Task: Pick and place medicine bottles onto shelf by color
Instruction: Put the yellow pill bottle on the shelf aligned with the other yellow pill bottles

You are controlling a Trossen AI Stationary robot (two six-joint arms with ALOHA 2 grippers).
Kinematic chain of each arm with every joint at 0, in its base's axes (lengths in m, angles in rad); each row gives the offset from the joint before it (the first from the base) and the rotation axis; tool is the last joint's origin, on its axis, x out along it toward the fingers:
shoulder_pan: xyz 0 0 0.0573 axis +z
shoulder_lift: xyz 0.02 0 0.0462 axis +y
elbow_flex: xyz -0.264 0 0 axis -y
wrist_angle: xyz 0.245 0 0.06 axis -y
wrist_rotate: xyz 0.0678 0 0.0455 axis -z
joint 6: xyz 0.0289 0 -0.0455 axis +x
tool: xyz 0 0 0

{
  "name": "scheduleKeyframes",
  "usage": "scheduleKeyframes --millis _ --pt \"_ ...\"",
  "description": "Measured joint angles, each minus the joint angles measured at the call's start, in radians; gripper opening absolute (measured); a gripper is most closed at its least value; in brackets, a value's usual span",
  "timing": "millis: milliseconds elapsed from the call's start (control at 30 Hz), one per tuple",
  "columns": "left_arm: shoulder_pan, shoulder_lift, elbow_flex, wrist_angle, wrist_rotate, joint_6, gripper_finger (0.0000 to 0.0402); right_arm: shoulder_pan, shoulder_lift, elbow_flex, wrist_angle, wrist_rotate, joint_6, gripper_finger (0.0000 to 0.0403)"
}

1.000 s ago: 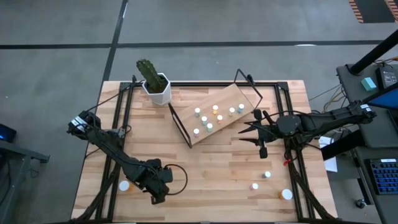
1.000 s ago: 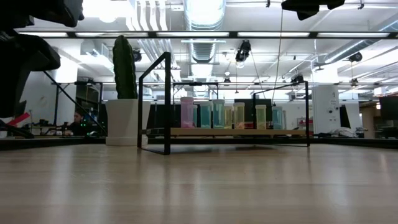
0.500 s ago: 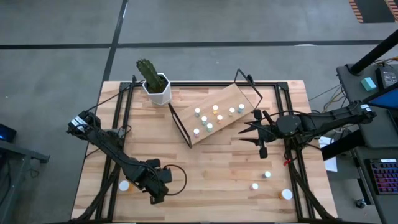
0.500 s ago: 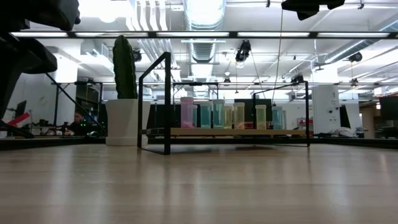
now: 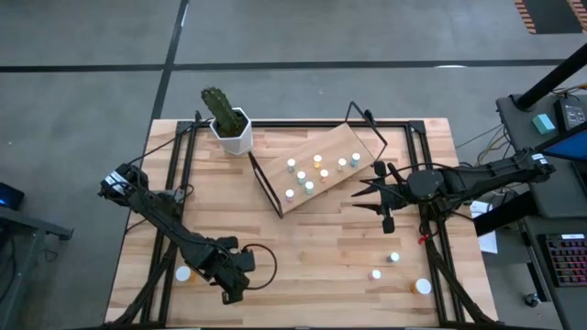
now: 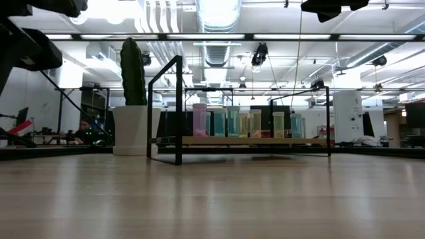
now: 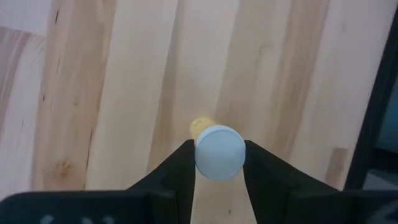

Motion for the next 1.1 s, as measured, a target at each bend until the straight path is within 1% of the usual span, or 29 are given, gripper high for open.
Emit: scheduleKeyframes --millis 133,267,367,567,767,900,1100 --pt "0.014 0.0 0.05 -0.002 0.018 0.0 0.0094 0.0 0.0 0.0 0.0 0.0 0.0 0.01" --pt "0.082 0.0 0.167 -0.002 0.062 0.008 0.0093 0.0 0.0 0.0 0.0 0.0 -0.001 0.01" --pt "0.147 0.0 0.27 -0.002 0.07 0.07 0.0093 0.0 0.0 0.0 0.0 0.0 -0.001 0.01" --pt "0.286 0.0 0.444 -0.009 0.066 0.335 0.0092 0.0 0.0 0.0 0.0 0.0 -0.002 0.01" --pt "0.472 0.0 0.56 -0.035 0.065 0.666 0.0091 0.0 0.0 0.0 -0.01 0.0 -0.001 0.01" --pt "0.63 0.0 0.592 -0.069 0.064 0.859 0.0091 0.0 0.0 0.0 -0.016 0.0 -0.001 0.01" --pt "0.889 0.019 0.588 -0.056 0.063 1.002 0.0091 0.0 0.0 0.0 -0.015 0.0 -0.003 0.01"
